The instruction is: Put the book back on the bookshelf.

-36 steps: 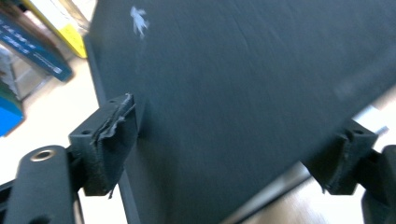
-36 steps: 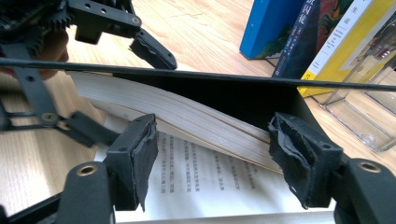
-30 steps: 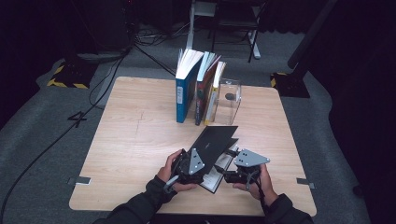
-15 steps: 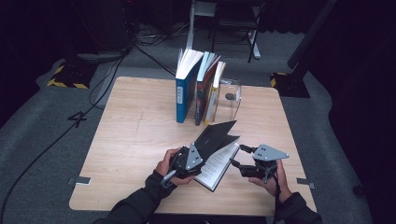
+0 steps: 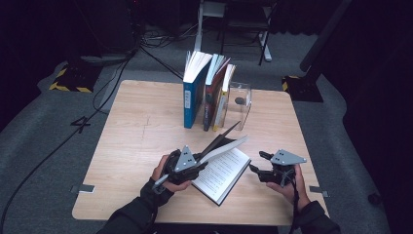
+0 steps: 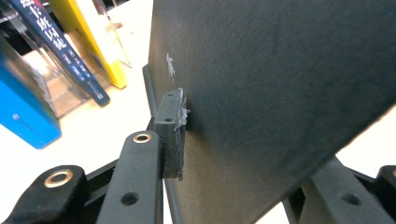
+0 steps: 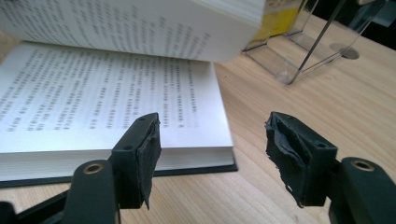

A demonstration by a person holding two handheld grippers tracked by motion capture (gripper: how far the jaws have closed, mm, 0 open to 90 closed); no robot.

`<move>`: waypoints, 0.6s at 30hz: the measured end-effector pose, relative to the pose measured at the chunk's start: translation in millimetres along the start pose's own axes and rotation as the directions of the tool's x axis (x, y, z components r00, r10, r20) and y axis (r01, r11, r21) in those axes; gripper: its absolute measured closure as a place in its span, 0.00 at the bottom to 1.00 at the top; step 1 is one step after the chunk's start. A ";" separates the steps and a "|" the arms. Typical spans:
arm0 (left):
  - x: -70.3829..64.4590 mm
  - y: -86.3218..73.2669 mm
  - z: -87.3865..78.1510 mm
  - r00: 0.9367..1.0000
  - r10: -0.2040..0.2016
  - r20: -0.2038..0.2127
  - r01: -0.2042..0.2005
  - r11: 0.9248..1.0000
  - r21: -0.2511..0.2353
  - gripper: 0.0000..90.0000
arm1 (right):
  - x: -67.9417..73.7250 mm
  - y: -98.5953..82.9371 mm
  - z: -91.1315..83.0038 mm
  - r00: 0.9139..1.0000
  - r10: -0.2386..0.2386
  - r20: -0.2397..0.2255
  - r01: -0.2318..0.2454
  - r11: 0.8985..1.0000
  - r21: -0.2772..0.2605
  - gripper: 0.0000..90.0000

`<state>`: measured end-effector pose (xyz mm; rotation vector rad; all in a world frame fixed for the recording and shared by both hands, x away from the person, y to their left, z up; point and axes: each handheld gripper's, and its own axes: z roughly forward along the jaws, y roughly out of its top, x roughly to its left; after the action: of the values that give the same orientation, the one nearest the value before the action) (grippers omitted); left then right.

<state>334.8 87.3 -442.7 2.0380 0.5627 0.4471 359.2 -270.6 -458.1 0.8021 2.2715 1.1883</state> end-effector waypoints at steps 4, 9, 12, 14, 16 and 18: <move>5.3 -11.6 -19.4 0.999 -0.023 0.042 0.023 1.000 -0.016 0.71 | 7.4 1.5 11.5 1.000 -0.025 -0.012 0.026 1.000 0.013 0.40; 12.0 -18.7 -30.3 0.998 -0.045 0.042 0.046 0.998 -0.030 0.70 | 20.6 13.1 32.4 0.997 -0.076 -0.023 0.077 0.997 0.021 0.40; 13.6 -19.5 -30.9 0.999 -0.037 0.040 0.038 0.999 -0.027 0.68 | 23.3 17.3 40.1 0.997 -0.074 -0.007 0.075 0.997 0.022 0.41; 14.0 -20.2 -29.9 0.999 -0.035 0.036 0.036 0.999 -0.022 0.66 | 23.8 20.7 46.1 0.998 -0.061 -0.001 0.061 0.998 0.016 0.42; 15.1 -21.3 -29.1 0.998 -0.037 0.045 0.038 0.999 -0.019 0.64 | 24.5 24.4 49.0 0.999 -0.044 0.024 0.044 0.999 0.008 0.44; 16.7 -21.5 -29.3 0.998 -0.043 0.039 0.044 0.999 -0.021 0.63 | 24.5 27.4 50.1 0.998 -0.046 0.039 0.046 0.999 0.001 0.44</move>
<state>328.8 126.8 -445.5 2.0054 0.5751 0.3860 380.4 -212.5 -464.5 0.7618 2.2465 1.1424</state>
